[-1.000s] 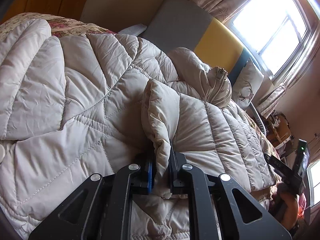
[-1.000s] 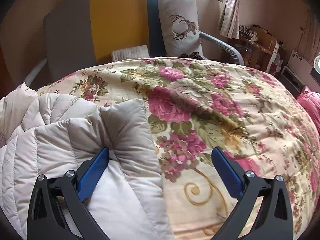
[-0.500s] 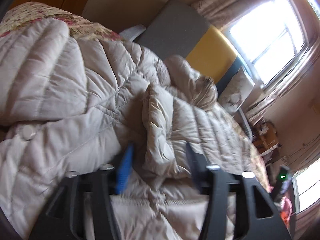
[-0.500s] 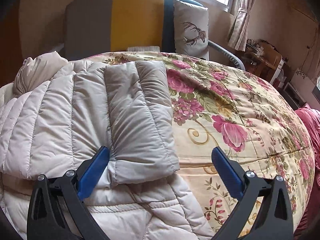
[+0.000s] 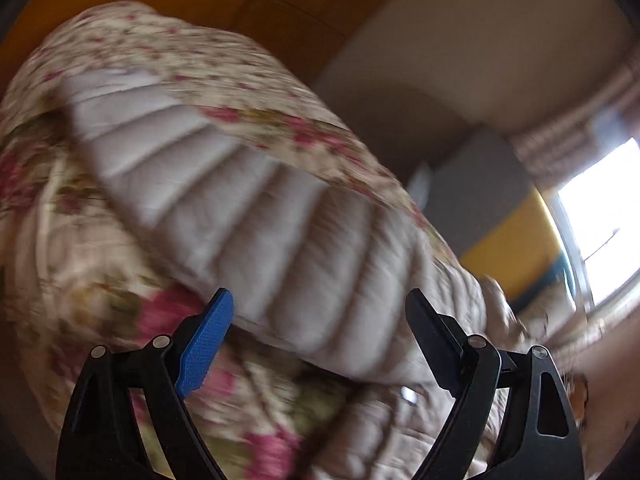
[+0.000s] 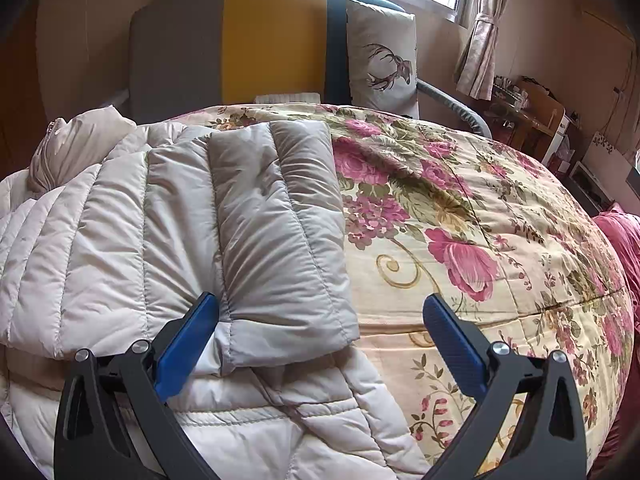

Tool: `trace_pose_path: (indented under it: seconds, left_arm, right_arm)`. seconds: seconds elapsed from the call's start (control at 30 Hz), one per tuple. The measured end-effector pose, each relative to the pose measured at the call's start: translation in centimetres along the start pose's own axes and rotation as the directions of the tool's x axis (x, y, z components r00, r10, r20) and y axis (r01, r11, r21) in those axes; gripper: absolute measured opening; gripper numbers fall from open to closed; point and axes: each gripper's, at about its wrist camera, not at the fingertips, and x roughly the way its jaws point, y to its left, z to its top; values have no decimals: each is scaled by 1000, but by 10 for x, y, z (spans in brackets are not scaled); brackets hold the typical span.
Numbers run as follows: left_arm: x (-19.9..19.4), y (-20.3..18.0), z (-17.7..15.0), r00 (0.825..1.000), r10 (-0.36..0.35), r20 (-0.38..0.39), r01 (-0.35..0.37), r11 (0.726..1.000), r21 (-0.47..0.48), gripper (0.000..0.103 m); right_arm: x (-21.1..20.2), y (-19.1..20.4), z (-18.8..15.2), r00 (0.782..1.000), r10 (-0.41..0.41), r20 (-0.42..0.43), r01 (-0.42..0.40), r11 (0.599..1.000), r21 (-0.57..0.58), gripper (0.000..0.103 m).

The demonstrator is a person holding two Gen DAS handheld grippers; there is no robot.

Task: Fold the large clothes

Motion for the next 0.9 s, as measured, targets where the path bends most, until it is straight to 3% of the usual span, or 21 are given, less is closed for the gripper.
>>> trace_pose_path:
  seconds: [0.07, 0.1, 0.2, 0.33, 0.7, 0.73, 0.8, 0.9]
  left_arm:
    - [-5, 27, 12, 999, 27, 31, -25, 998, -61, 84]
    - [-8, 41, 18, 998, 39, 51, -34, 995, -94, 75]
    - [-11, 73, 37, 992, 96, 78, -78, 976, -205, 59]
    - [-7, 108, 55, 989, 110, 96, -72, 938, -339, 58]
    - [18, 122, 80, 977, 149, 155, -88, 935, -344, 55]
    - [20, 121, 82, 975, 162, 154, -102, 936, -337, 50]
    - [26, 121, 88, 969, 206, 136, -152, 932, -329, 30]
    - [30, 120, 93, 970, 206, 128, -158, 936, -314, 10]
  right_arm:
    - [0, 0, 0, 1000, 2, -1, -2, 1000, 2, 101]
    - [0, 0, 0, 1000, 3, -2, -3, 1000, 3, 101]
    - [0, 0, 0, 1000, 2, -1, -2, 1000, 2, 101]
    - [1, 0, 0, 1000, 3, -2, -3, 1000, 3, 101]
    - [1, 0, 0, 1000, 3, -2, -3, 1000, 3, 101]
    - [1, 0, 0, 1000, 3, -2, -3, 1000, 3, 101]
    - [1, 0, 0, 1000, 3, -2, -3, 1000, 3, 101]
    - [0, 0, 0, 1000, 4, -3, -4, 1000, 4, 101]
